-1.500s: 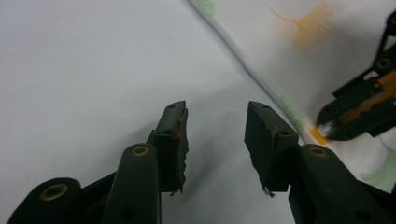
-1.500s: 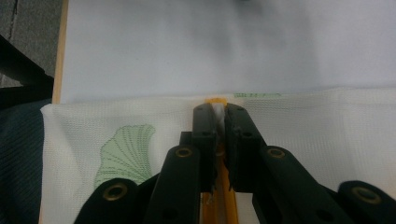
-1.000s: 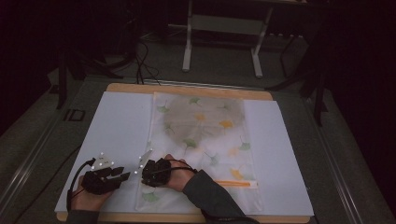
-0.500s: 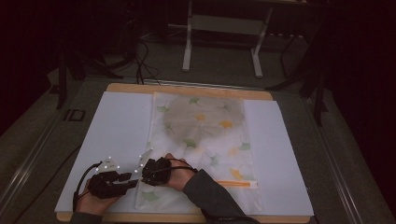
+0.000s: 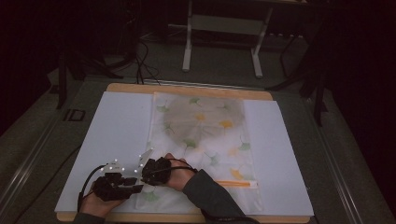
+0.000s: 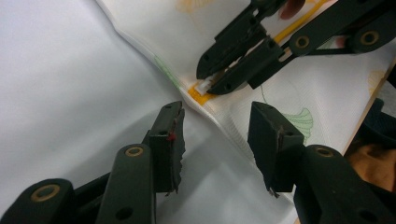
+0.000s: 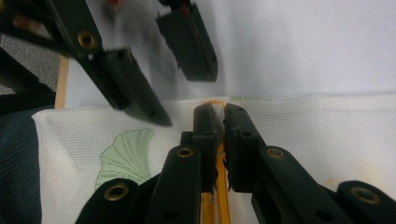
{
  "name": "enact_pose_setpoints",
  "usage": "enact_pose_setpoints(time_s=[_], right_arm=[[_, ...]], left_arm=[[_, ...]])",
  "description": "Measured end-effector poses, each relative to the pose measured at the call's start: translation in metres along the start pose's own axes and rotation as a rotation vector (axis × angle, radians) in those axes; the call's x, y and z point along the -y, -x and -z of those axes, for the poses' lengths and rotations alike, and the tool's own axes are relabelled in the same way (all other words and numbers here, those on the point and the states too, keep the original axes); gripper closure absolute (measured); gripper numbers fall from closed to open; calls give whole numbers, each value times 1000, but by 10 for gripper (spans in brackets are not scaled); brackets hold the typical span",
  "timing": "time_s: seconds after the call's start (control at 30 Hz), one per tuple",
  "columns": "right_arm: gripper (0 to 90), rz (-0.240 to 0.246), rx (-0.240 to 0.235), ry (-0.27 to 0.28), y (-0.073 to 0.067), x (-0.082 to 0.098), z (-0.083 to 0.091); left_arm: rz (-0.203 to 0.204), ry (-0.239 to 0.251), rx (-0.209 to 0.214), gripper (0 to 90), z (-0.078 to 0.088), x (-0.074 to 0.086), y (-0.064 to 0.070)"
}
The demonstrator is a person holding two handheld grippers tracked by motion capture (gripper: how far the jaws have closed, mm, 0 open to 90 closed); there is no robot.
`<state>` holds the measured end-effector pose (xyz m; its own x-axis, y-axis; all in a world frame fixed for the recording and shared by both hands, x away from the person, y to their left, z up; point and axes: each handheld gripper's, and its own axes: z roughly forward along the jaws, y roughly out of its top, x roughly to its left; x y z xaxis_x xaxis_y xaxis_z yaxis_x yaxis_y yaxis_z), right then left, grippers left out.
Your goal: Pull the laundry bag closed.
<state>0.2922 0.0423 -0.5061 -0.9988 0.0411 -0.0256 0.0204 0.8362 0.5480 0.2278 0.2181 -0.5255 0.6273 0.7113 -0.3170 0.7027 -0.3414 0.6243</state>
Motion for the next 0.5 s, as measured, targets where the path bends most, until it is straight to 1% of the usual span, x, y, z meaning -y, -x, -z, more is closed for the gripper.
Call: enact_pose_setpoints(time_s=[0.03, 0.07, 0.17, 0.2, 0.3, 0.33, 0.37, 0.4, 0.43, 0.47, 0.5], right_arm=[[843, 0, 0, 0, 0, 0, 0], [843, 0, 5, 2, -1, -1, 2], [843, 4, 7, 8, -2, -1, 5], [843, 7, 10, 6, -2, -2, 7], [843, 8, 14, 10, -3, -2, 9], [843, 11, 16, 11, -3, -2, 12], [843, 11, 16, 11, -3, -2, 12], [843, 13, 18, 16, -3, -2, 13], [843, 13, 18, 16, -3, -2, 13], [843, 16, 18, 19, -3, -2, 14], [843, 17, 18, 17, -4, -1, 15]], left_arm=[[0, 0, 0, 554, 0, 0, 0], [12, -6, 14, 552, -3, 0, -1], [23, -7, 26, 551, -5, 0, -2], [29, -10, 45, 552, -7, -1, -2], [32, -17, 54, 554, -10, -3, -2], [37, -20, 69, 559, -13, -4, -2], [37, -20, 69, 568, -13, -4, -2], [34, -22, 85, 576, -15, -5, -3], [34, -22, 85, 588, -15, -5, -3], [34, -22, 97, 588, -16, -6, -3], [31, -22, 104, 608, -16, -7, -3]])
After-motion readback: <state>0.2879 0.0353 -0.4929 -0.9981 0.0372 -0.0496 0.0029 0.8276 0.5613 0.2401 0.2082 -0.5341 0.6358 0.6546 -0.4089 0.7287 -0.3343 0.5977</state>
